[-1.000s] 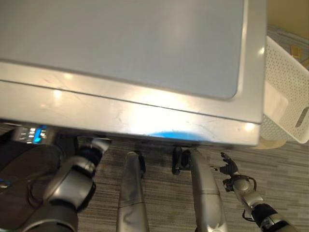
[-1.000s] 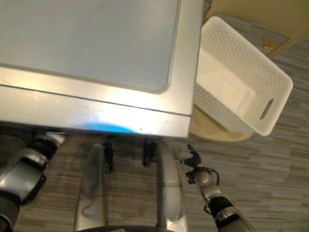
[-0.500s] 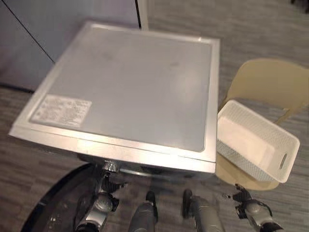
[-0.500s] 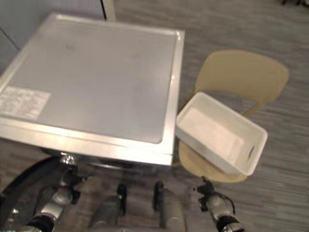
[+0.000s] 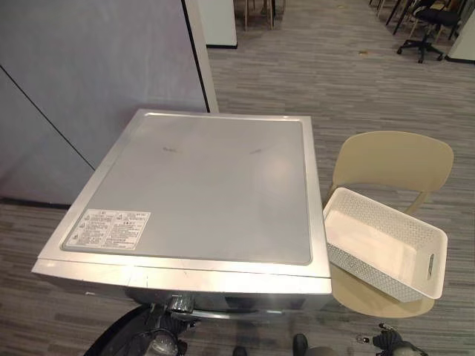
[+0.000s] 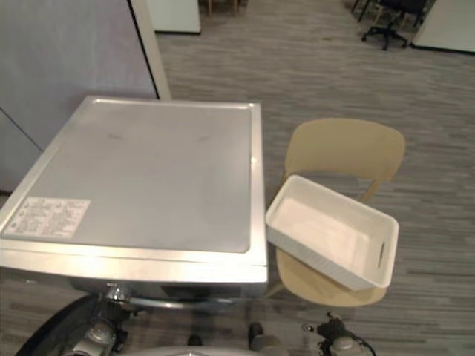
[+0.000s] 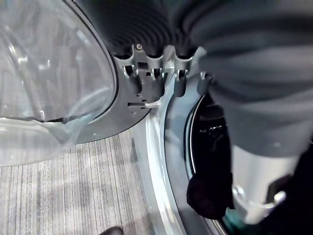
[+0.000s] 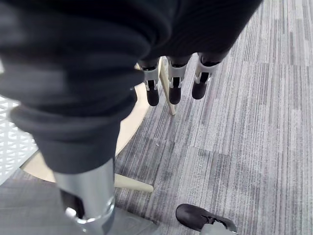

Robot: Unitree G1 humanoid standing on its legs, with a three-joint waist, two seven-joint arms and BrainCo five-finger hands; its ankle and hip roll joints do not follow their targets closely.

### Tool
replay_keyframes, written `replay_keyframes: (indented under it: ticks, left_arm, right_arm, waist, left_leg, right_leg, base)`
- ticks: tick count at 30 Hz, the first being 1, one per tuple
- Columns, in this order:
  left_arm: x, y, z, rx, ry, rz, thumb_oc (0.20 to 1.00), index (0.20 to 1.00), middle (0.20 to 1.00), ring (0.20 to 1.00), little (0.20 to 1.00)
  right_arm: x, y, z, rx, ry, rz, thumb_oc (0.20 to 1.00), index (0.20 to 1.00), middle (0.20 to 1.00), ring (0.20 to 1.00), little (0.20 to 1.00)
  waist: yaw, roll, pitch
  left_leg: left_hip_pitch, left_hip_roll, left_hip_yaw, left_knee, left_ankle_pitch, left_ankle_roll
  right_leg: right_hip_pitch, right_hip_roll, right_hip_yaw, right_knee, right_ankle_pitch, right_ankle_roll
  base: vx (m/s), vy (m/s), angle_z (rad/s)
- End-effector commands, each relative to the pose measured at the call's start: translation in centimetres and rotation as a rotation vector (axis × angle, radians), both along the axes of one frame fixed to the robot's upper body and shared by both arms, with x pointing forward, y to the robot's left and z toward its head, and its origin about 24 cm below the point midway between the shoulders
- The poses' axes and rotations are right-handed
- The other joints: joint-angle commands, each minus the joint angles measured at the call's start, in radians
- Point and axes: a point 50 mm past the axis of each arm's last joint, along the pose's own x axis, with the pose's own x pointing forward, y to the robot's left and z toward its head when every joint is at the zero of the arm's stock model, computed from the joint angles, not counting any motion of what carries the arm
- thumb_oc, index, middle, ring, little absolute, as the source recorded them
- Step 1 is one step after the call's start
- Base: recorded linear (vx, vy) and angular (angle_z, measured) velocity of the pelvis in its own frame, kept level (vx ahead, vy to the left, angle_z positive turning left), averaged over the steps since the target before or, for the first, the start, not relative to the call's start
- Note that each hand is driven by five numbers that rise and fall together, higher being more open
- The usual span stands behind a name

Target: Grab the laundry basket,head to the washer,open it,put in the laundry and shut it.

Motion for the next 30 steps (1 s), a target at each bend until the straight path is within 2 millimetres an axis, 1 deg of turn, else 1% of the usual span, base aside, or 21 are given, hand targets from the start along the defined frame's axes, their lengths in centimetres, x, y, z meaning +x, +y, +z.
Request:
replay_keyframes:
  ticks: [1,2,4,5,9,13,15,16,17,18,19,20,21,22,23,24,25,26,28,29,30]
  left_arm:
    - [1.0,0.4,0.5,0.018,-0.031,-0.017,1.000,1.000,1.000,1.000,1.000]
    - [5.3,-2.9,1.9,-0.121,-0.205,-0.016,1.000,1.000,1.000,1.000,1.000]
    - [4.9,-2.8,1.7,-0.116,-0.195,-0.013,1.000,1.000,1.000,1.000,1.000]
    - [4.8,-2.4,1.7,-0.101,-0.186,-0.011,1.000,1.000,1.000,1.000,1.000]
    - [4.9,-1.8,1.9,-0.077,-0.188,-0.020,1.000,1.000,1.000,1.000,1.000]
    - [6.1,-0.3,2.9,-0.036,-0.235,0.010,1.000,1.000,1.000,1.000,1.000]
    - [6.7,0.6,3.5,-0.009,-0.253,0.020,1.000,1.000,1.000,1.000,1.000]
    - [6.7,0.6,3.5,-0.008,-0.253,0.020,1.000,1.000,1.000,1.000,1.000]
    - [6.8,1.1,3.7,0.004,-0.261,0.025,1.000,1.000,1.000,1.000,1.000]
    - [6.8,1.2,3.8,0.002,-0.266,0.031,1.000,1.000,1.000,1.000,1.000]
    - [6.4,1.4,3.7,0.000,-0.261,0.044,1.000,1.000,1.000,1.000,1.000]
    - [6.4,1.4,3.7,0.000,-0.261,0.044,1.000,1.000,1.000,1.000,1.000]
    - [6.2,1.3,3.6,-0.005,-0.263,0.051,1.000,1.000,1.000,1.000,1.000]
    - [6.1,1.1,3.6,-0.012,-0.269,0.053,1.000,1.000,1.000,1.000,1.000]
    - [6.1,1.1,3.6,-0.012,-0.269,0.053,1.000,1.000,1.000,1.000,1.000]
    - [6.3,0.8,3.6,-0.025,-0.277,0.048,1.000,1.000,1.000,1.000,1.000]
    - [6.5,0.4,3.6,-0.041,-0.283,0.050,1.000,1.000,1.000,1.000,1.000]
    - [6.6,0.2,3.6,-0.048,-0.285,0.049,1.000,1.000,1.000,1.000,1.000]
    - [6.2,0.0,3.2,-0.056,-0.262,0.049,1.000,1.000,1.000,1.000,1.000]
    - [6.2,-0.1,3.2,-0.057,-0.262,0.048,1.000,1.000,1.000,1.000,1.000]
    - [5.9,-0.1,2.9,-0.053,-0.241,0.039,1.000,1.000,1.000,1.000,1.000]
  right_arm:
    - [1.1,0.3,0.1,0.017,-0.020,-0.014,1.000,1.000,1.000,1.000,1.000]
    - [4.6,-1.1,1.9,-0.045,-0.130,-0.045,1.000,1.000,1.000,1.000,1.000]
    - [4.3,-1.0,1.7,-0.053,-0.119,-0.038,1.000,1.000,1.000,1.000,1.000]
    - [3.8,-0.7,1.4,-0.044,-0.103,-0.034,1.000,1.000,1.000,1.000,1.000]
    - [3.6,-0.2,1.2,-0.029,-0.096,-0.036,1.000,1.000,1.000,1.000,1.000]
    - [5.1,0.7,1.5,-0.033,-0.122,0.023,1.000,1.000,1.000,1.000,1.000]
    - [5.5,1.1,1.5,-0.026,-0.129,0.045,1.000,1.000,1.000,1.000,1.000]
    - [5.5,1.1,1.5,-0.026,-0.129,0.045,1.000,1.000,1.000,1.000,1.000]
    - [5.4,1.3,1.5,-0.022,-0.125,0.060,1.000,1.000,1.000,1.000,1.000]
    - [5.4,1.4,1.4,-0.023,-0.124,0.070,1.000,1.000,1.000,1.000,1.000]
    - [5.3,1.3,1.4,-0.024,-0.119,0.077,1.000,1.000,1.000,1.000,1.000]
    - [5.3,1.3,1.4,-0.025,-0.119,0.077,1.000,1.000,1.000,1.000,1.000]
    - [5.5,1.4,1.5,-0.022,-0.125,0.079,1.000,1.000,1.000,1.000,1.000]
    - [5.6,1.5,1.5,-0.014,-0.140,0.069,1.000,1.000,1.000,1.000,1.000]
    - [5.6,1.5,1.5,-0.014,-0.140,0.069,1.000,1.000,1.000,1.000,1.000]
    - [5.7,1.2,1.7,-0.018,-0.148,0.056,1.000,1.000,1.000,1.000,1.000]
    - [6.0,0.9,1.9,-0.025,-0.157,0.046,1.000,1.000,1.000,1.000,1.000]
    - [6.0,0.5,2.0,-0.035,-0.158,0.038,1.000,1.000,1.000,1.000,1.000]
    - [5.6,0.1,2.0,-0.048,-0.147,0.024,1.000,1.000,1.000,1.000,1.000]
    - [5.6,0.1,2.0,-0.048,-0.147,0.024,1.000,1.000,1.000,1.000,1.000]
    - [5.0,-0.2,1.7,-0.052,-0.130,0.008,1.000,1.000,1.000,1.000,1.000]
  waist:
    - [-0.013,-0.031,0.024]
    - [0.030,-0.022,0.097]
    - [0.026,-0.024,0.087]
    - [0.023,-0.032,0.068]
    - [0.024,-0.045,0.064]
    - [0.035,-0.071,0.108]
    - [0.048,-0.077,0.126]
    - [0.048,-0.078,0.127]
    - [0.063,-0.068,0.134]
    - [0.070,-0.062,0.131]
    - [0.088,-0.061,0.114]
    - [0.090,-0.059,0.112]
    - [0.102,-0.067,0.105]
    - [0.126,-0.078,0.088]
    - [0.126,-0.078,0.088]
    - [0.132,-0.070,0.096]
    - [0.129,-0.056,0.115]
    - [0.127,-0.047,0.127]
    - [0.110,-0.051,0.141]
    - [0.110,-0.049,0.139]
    - [0.092,-0.059,0.136]
  left_leg:
    - [-0.064,-0.054,-0.016,-0.049,0.003,-0.002]
    - [-0.221,-0.069,-0.123,0.146,-0.004,-0.026]
    - [-0.201,-0.074,-0.133,0.124,-0.004,-0.021]
    - [-0.165,-0.066,-0.119,0.080,-0.002,-0.013]
    - [-0.142,-0.066,-0.113,0.046,-0.002,-0.004]
    - [-0.194,-0.060,-0.107,0.051,0.010,0.005]
    - [-0.235,-0.045,-0.102,0.067,0.028,0.012]
    - [-0.236,-0.046,-0.102,0.068,0.027,0.012]
    - [-0.256,-0.030,-0.096,0.078,0.048,0.018]
    - [-0.258,-0.024,-0.094,0.074,0.059,0.023]
    - [-0.270,-0.029,-0.088,0.062,0.075,0.024]
    - [-0.273,-0.027,-0.087,0.062,0.075,0.024]
    - [-0.283,-0.032,-0.093,0.056,0.088,0.018]
    - [-0.331,-0.033,-0.090,0.053,0.130,-0.003]
    - [-0.330,-0.034,-0.091,0.053,0.131,-0.003]
    - [-0.378,-0.024,-0.088,0.062,0.171,-0.033]
    - [-0.397,-0.018,-0.089,0.060,0.201,-0.063]
    - [-0.404,-0.016,-0.093,0.054,0.211,-0.078]
    - [-0.397,-0.024,-0.101,0.065,0.176,-0.068]
    - [-0.400,-0.023,-0.102,0.066,0.177,-0.069]
    - [-0.381,-0.018,-0.106,0.119,0.125,-0.054]
  right_leg:
    - [-0.001,-0.024,0.012,-0.017,-0.018,0.071]
    - [-0.069,0.012,0.025,-0.023,0.003,0.022]
    - [-0.057,0.012,0.023,-0.025,0.000,0.025]
    - [-0.040,0.012,0.029,-0.033,-0.002,0.029]
    - [-0.037,0.008,0.039,-0.055,0.005,0.040]
    - [-0.147,0.017,0.062,0.003,0.039,0.067]
    - [-0.177,0.030,0.051,0.088,0.014,0.067]
    - [-0.178,0.029,0.051,0.091,0.012,0.067]
    - [-0.153,0.040,0.027,0.200,-0.055,0.051]
    - [-0.130,0.048,0.027,0.266,-0.086,0.046]
    - [-0.060,0.051,0.045,0.311,-0.099,0.042]
    - [-0.062,0.053,0.046,0.309,-0.096,0.042]
    - [-0.016,0.055,0.055,0.262,-0.122,0.029]
    - [0.051,0.073,0.080,0.129,-0.176,0.003]
    - [0.052,0.073,0.079,0.128,-0.175,0.003]
    - [0.040,0.090,0.073,0.060,-0.176,-0.015]
    - [0.024,0.100,0.061,0.049,-0.165,-0.019]
    - [0.012,0.102,0.049,0.045,-0.154,-0.023]
    - [-0.002,0.082,0.017,0.025,-0.128,-0.017]
    - [-0.004,0.083,0.017,0.024,-0.126,-0.018]
    - [-0.020,0.055,-0.008,0.010,-0.101,-0.011]
  base:
    - [0.00,0.002,-0.10]
    - [0.00,0.000,0.00]
    - [0.13,0.041,0.05]
    - [0.23,0.093,-0.06]
    - [0.06,0.085,-0.12]
    - [-0.21,0.041,-0.31]
    - [-0.24,0.011,-0.64]
    - [-0.25,0.012,-0.59]
    - [-0.22,0.000,-0.41]
    - [-0.32,-0.037,-0.16]
    - [-0.17,-0.046,-0.02]
    - [-0.13,-0.092,-0.01]
    - [-0.11,-0.167,-0.11]
    - [-0.10,-0.168,-0.08]
    - [-0.23,-0.216,-0.03]
    - [-0.27,-0.131,-0.01]
    - [-0.37,-0.138,0.22]
    - [-0.31,-0.036,0.47]
    - [-0.23,-0.001,0.75]
    - [-0.24,0.045,0.91]
    - [-0.22,0.076,0.80]
